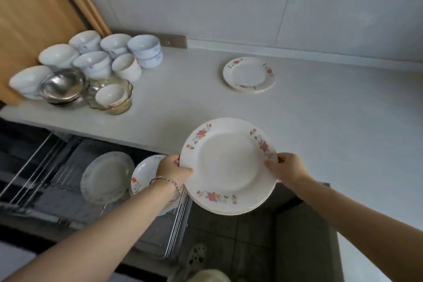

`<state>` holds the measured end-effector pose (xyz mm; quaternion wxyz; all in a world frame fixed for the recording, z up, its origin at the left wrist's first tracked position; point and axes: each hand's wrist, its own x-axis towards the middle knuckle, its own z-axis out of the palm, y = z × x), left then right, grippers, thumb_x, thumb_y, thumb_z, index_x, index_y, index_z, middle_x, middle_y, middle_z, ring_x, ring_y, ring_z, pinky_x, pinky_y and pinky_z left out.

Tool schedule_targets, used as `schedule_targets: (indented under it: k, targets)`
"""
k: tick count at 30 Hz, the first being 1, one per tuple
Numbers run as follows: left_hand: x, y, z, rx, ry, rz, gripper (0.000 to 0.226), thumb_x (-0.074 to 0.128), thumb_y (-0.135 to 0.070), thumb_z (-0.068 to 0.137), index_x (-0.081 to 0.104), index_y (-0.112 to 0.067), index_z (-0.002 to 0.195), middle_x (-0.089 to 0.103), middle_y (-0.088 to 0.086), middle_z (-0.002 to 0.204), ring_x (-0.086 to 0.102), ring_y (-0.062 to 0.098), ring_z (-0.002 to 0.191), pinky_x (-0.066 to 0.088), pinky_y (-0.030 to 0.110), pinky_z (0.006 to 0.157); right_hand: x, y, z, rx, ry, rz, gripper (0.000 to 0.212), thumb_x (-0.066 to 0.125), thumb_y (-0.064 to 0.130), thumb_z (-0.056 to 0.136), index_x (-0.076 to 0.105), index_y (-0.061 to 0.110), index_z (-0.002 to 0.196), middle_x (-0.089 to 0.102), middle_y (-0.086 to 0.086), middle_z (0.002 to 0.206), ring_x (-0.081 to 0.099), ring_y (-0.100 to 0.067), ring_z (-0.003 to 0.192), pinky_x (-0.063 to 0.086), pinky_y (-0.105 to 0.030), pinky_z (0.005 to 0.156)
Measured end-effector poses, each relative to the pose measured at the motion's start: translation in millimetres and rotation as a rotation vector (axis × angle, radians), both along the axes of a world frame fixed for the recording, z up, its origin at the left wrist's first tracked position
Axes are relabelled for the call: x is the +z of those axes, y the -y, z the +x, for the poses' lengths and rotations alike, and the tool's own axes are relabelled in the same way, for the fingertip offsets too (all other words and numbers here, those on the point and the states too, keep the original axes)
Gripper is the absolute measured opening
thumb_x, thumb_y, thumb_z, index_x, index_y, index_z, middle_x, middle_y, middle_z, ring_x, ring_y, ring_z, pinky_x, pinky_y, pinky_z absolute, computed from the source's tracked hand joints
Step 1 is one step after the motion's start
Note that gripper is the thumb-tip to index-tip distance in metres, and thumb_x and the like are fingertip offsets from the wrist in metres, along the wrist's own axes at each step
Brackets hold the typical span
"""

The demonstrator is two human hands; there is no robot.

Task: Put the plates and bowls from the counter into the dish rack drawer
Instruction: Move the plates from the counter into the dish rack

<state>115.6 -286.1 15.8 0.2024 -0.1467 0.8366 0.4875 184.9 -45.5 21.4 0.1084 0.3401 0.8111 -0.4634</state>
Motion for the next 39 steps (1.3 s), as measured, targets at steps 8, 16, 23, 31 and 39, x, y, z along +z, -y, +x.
schedule_targets:
  k: [8,16,23,31,39]
  targets:
    - [-36,178,-6,0.123,0.047,-0.104,0.031,0.060,0.005,0.073,0.068,-0.002,0.103,0.066,0.009,0.090,0.055,0.023,0.084,0.047,0.030,0.076,-36,174,-29,0.164,0.063,-0.050,0.029,0.057,0.024,0.088,0.069,-0.001,0.095,0.071,-0.022,0.095,0.067,-0.036,0.090,0.054,-0.050,0.086]
    - [-103,351,-64,0.105,0.192,-0.227,0.026,0.057,0.003,0.072,0.069,-0.012,0.090,0.064,0.002,0.078,0.059,0.021,0.078,0.046,0.024,0.064,-107,344,-83,0.185,0.213,-0.075,0.023,0.059,0.020,0.087,0.068,0.001,0.096,0.070,-0.016,0.088,0.067,-0.031,0.084,0.057,-0.044,0.081]
    - [-178,432,-137,0.105,0.262,-0.277,0.034,0.052,0.006,0.077,0.065,-0.012,0.102,0.067,0.002,0.091,0.060,0.021,0.083,0.050,0.026,0.072,-181,442,-146,0.056,0.303,-0.120,0.028,0.057,0.020,0.087,0.066,0.005,0.110,0.066,-0.010,0.090,0.058,-0.027,0.080,0.048,-0.032,0.074]
    - [-275,457,-211,0.052,0.268,-0.349,0.037,0.053,0.004,0.080,0.062,-0.011,0.113,0.067,0.010,0.112,0.062,0.029,0.103,0.048,0.027,0.079,-268,490,-197,-0.046,0.379,-0.131,0.037,0.052,0.006,0.085,0.054,0.006,0.121,0.060,-0.012,0.089,0.054,-0.028,0.076,0.046,-0.033,0.067]
    - [-328,467,-243,-0.123,0.263,-0.496,0.030,0.053,0.003,0.079,0.064,-0.003,0.106,0.068,0.015,0.111,0.063,0.031,0.101,0.049,0.030,0.083,-307,524,-209,-0.146,0.538,-0.093,0.055,0.048,0.008,0.090,0.029,0.003,0.142,0.038,-0.019,0.142,0.042,-0.032,0.129,0.035,-0.034,0.106]
